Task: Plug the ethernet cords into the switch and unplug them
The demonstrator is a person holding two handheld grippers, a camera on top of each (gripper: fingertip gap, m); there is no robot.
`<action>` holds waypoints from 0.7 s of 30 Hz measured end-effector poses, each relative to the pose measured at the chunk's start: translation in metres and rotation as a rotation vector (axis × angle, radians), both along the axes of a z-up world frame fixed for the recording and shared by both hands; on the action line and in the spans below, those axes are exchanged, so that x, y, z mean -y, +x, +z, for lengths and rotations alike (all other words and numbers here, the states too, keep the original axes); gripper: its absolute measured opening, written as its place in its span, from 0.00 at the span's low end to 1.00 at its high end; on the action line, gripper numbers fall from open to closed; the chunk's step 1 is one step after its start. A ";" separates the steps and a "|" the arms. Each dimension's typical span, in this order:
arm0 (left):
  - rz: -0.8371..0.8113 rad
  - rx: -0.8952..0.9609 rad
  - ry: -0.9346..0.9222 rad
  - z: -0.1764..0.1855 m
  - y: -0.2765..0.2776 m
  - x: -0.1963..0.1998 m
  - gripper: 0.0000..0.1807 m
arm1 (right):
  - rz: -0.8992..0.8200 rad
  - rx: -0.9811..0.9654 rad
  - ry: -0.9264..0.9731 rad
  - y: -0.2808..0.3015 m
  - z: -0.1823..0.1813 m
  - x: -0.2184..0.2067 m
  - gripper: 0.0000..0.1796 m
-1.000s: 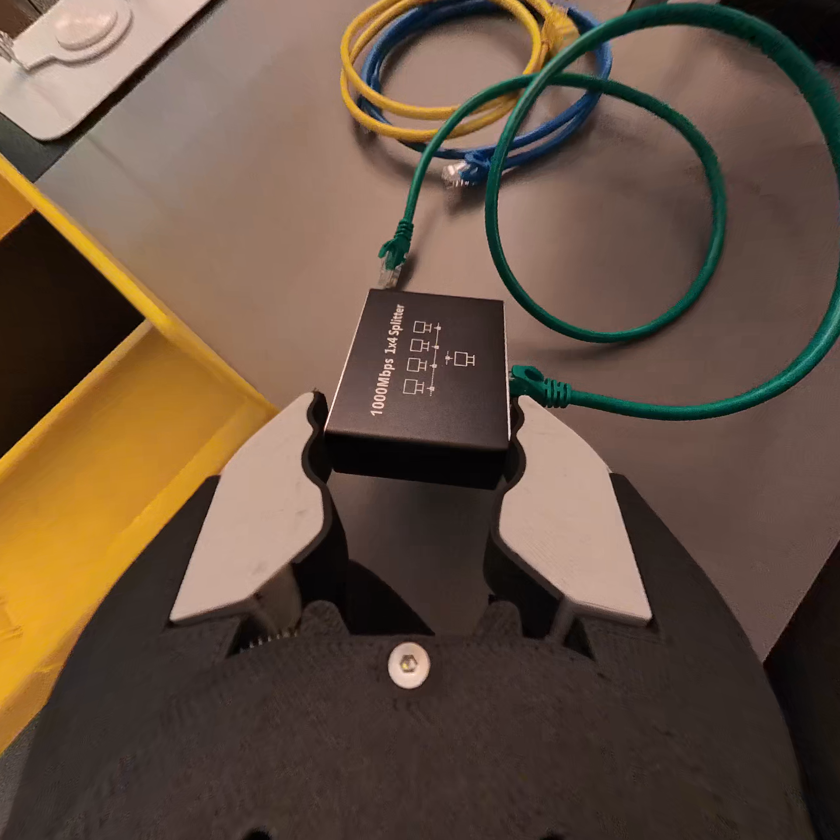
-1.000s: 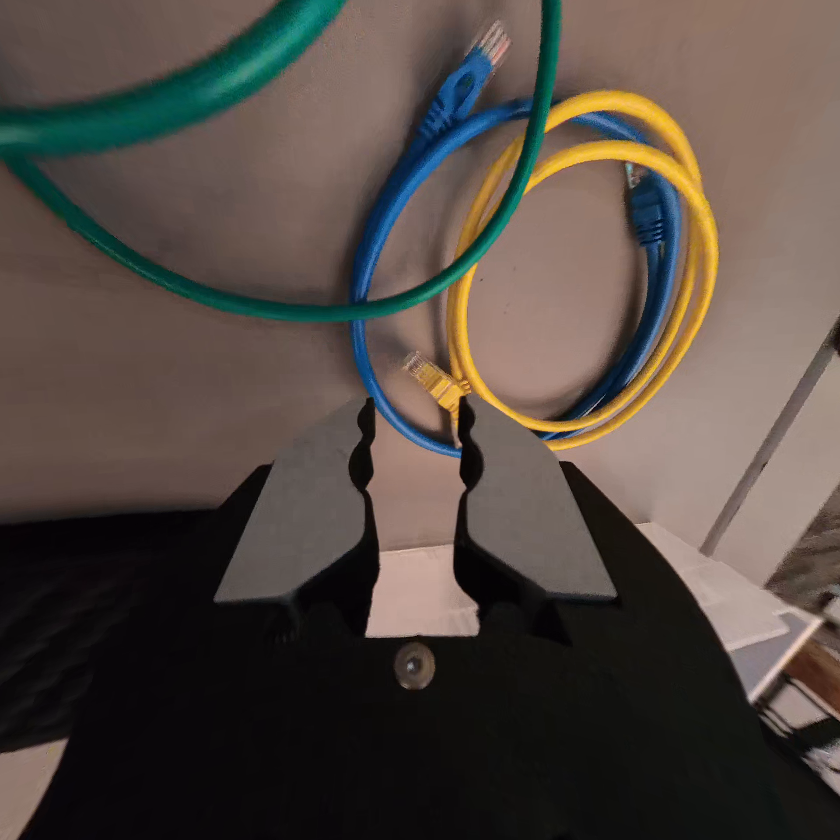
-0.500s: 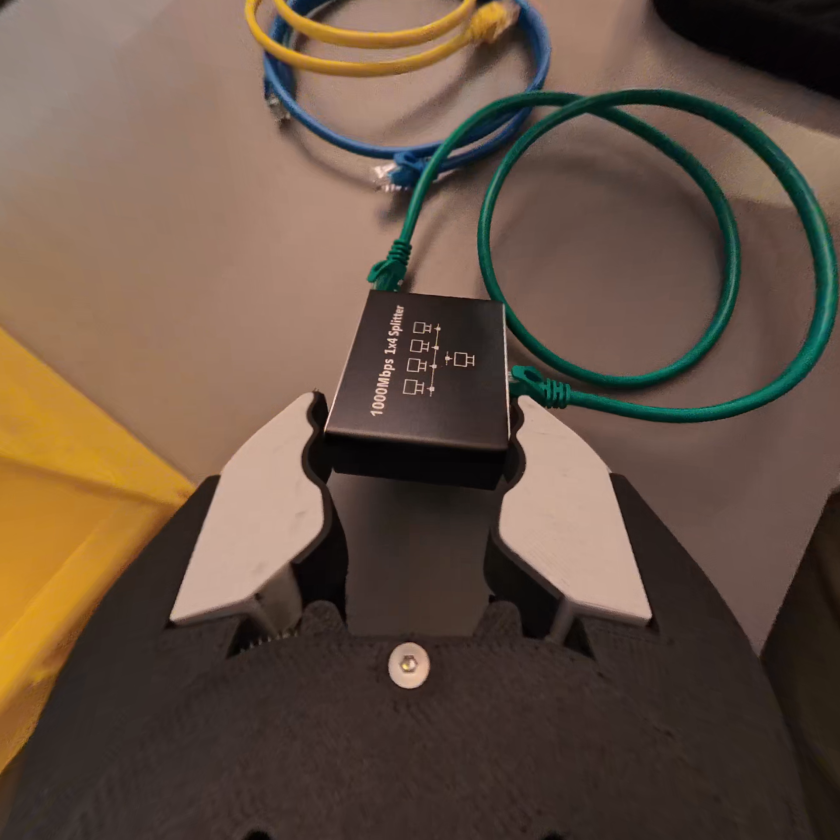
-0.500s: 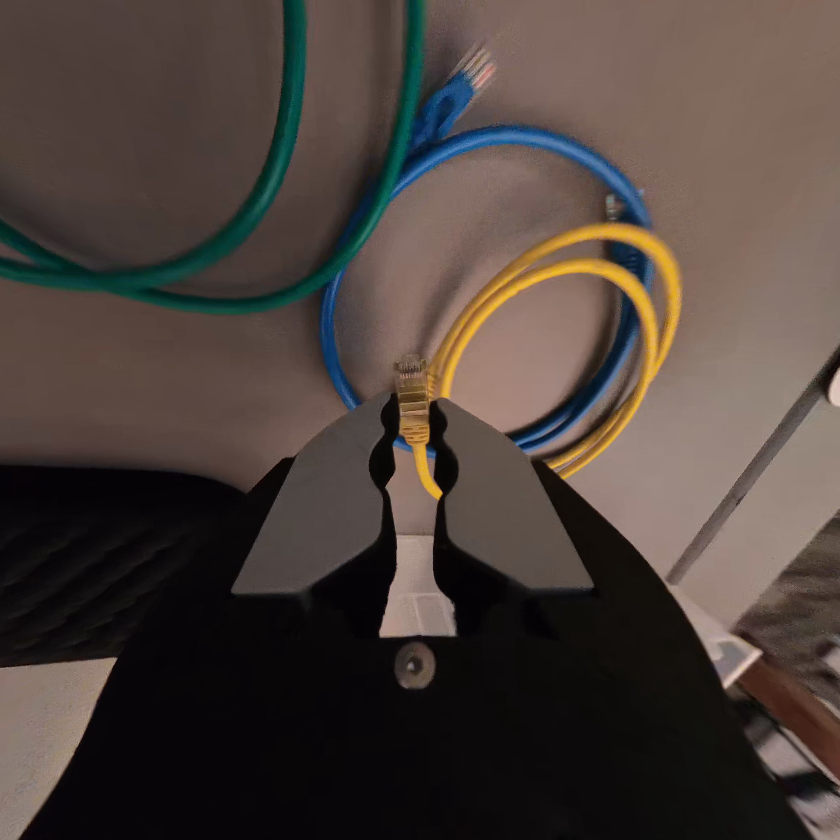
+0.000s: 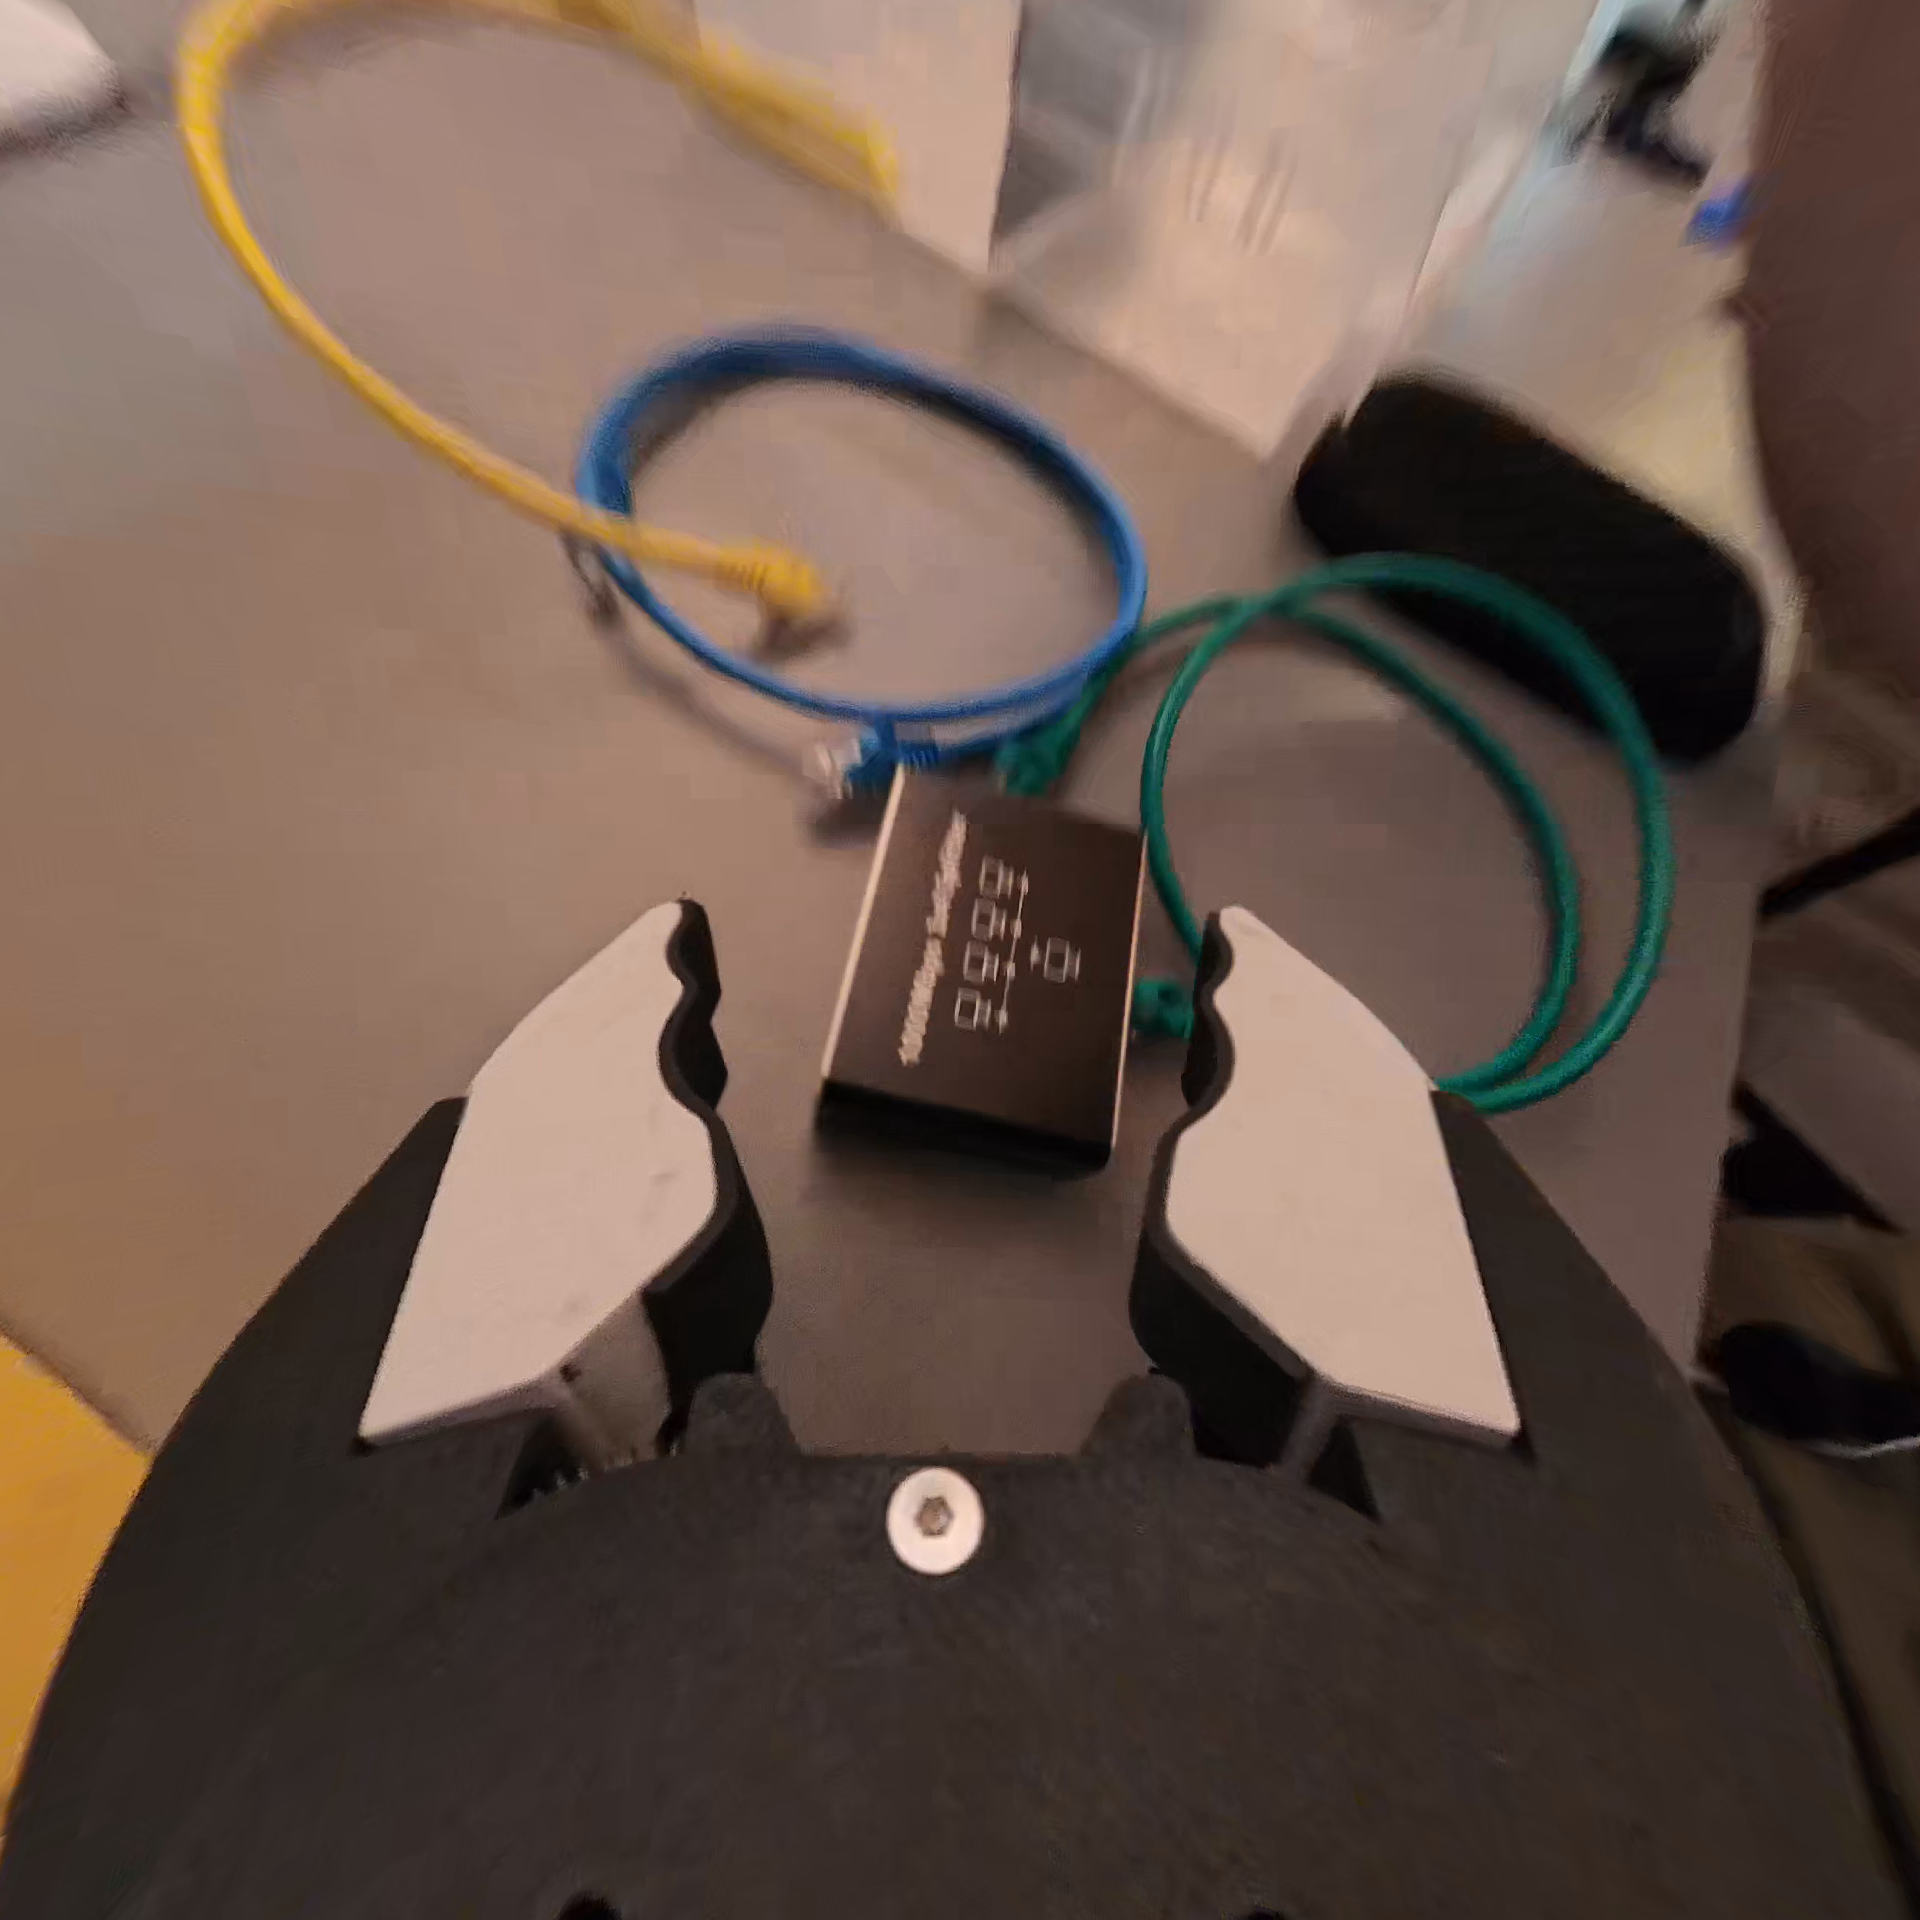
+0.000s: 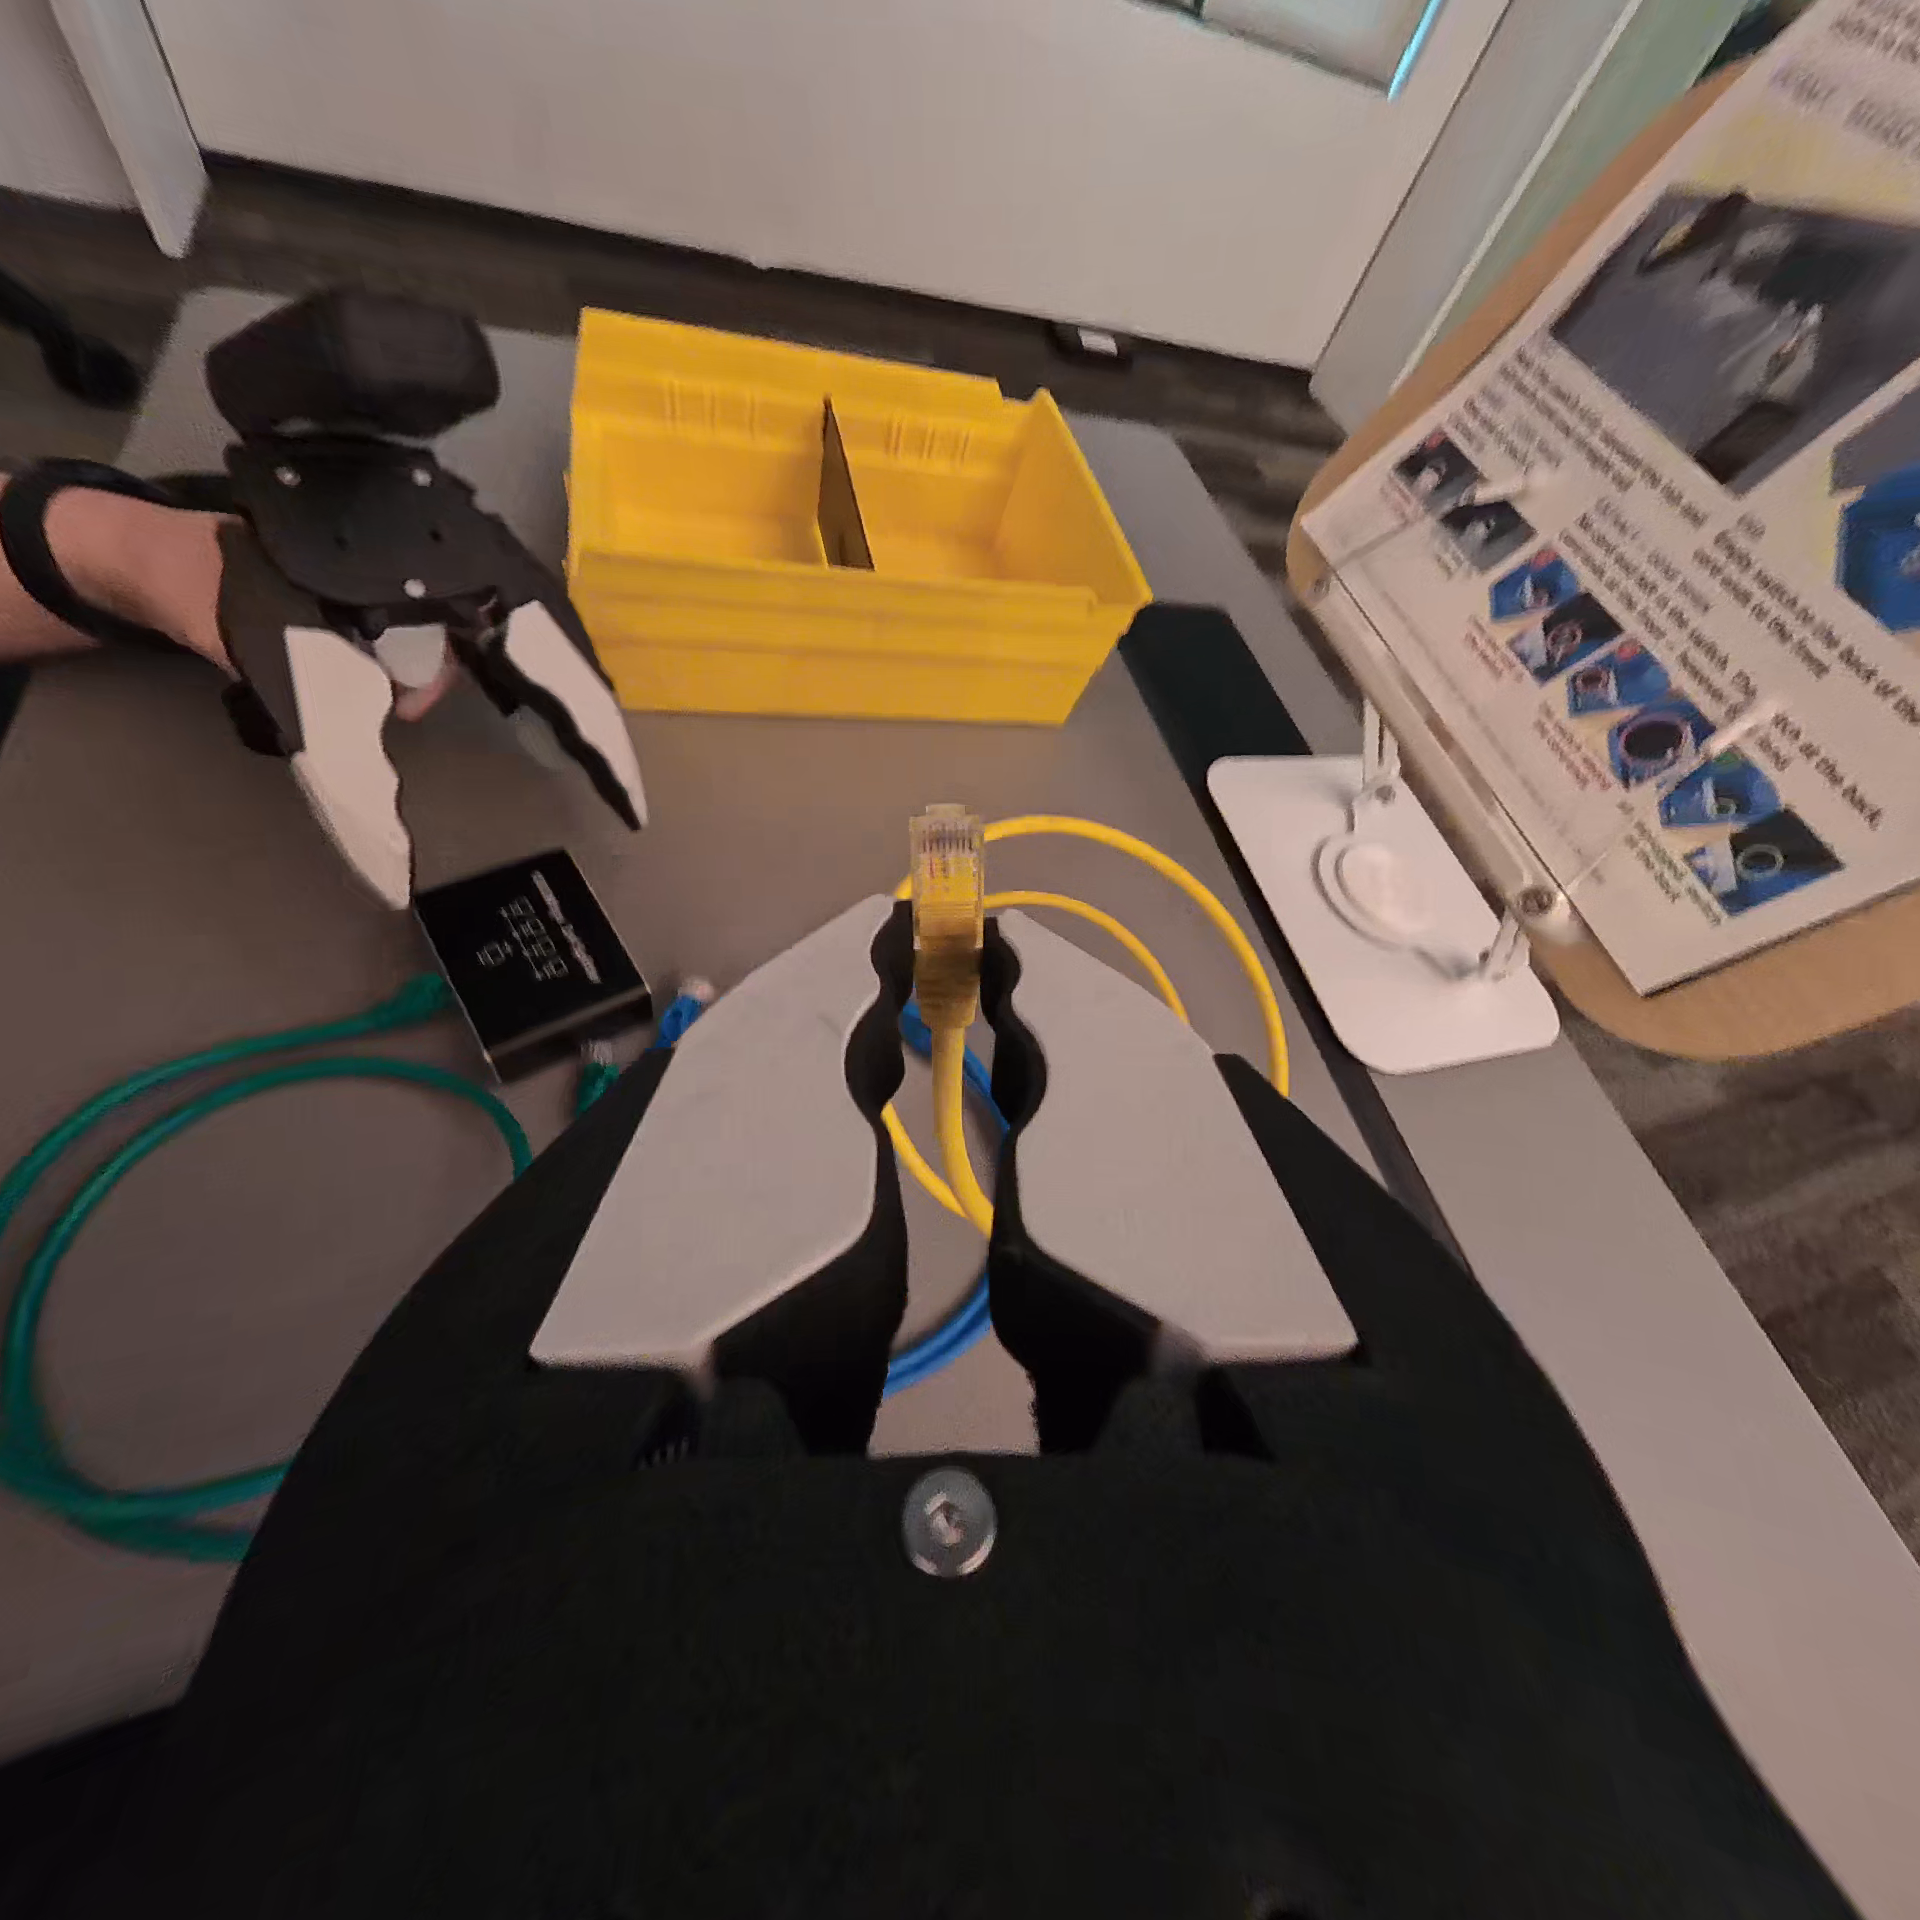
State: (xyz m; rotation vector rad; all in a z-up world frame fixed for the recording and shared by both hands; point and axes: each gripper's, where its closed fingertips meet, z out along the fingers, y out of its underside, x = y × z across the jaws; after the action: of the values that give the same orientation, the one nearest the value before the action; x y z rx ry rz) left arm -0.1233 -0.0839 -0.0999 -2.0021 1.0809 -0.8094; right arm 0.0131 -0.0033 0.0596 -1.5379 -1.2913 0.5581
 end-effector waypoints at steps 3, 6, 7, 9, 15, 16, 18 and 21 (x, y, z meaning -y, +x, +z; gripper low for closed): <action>0.038 0.159 0.160 0.071 -0.003 -0.015 0.46 | 0.056 -0.012 0.027 -0.018 0.004 0.005 0.07; 0.032 0.290 0.340 0.146 0.006 -0.028 0.34 | 0.147 0.020 0.051 -0.039 0.006 0.015 0.07; 0.005 0.317 0.371 0.164 0.014 -0.031 0.31 | 0.157 0.043 0.054 -0.045 0.005 0.016 0.07; -0.090 0.311 0.389 0.185 0.036 -0.035 0.31 | 0.166 0.103 0.075 -0.052 0.002 0.018 0.07; -0.356 0.161 0.401 0.178 0.082 -0.044 0.22 | 0.235 0.115 0.095 -0.060 0.001 0.033 0.07; -0.395 0.156 0.369 0.175 0.086 -0.042 0.21 | 0.237 0.110 0.092 -0.058 0.001 0.034 0.07; -0.406 0.156 0.356 0.170 0.092 -0.047 0.17 | 0.235 0.105 0.082 -0.055 0.001 0.032 0.07; -0.436 0.141 0.387 0.165 0.099 -0.048 0.07 | 0.221 0.110 0.067 -0.052 -0.003 0.026 0.07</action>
State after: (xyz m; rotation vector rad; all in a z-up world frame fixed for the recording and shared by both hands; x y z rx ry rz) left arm -0.0244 -0.0359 0.0652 -1.3882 1.4869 -0.8650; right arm -0.0390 -0.0295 0.0563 -1.3959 -1.5612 0.5691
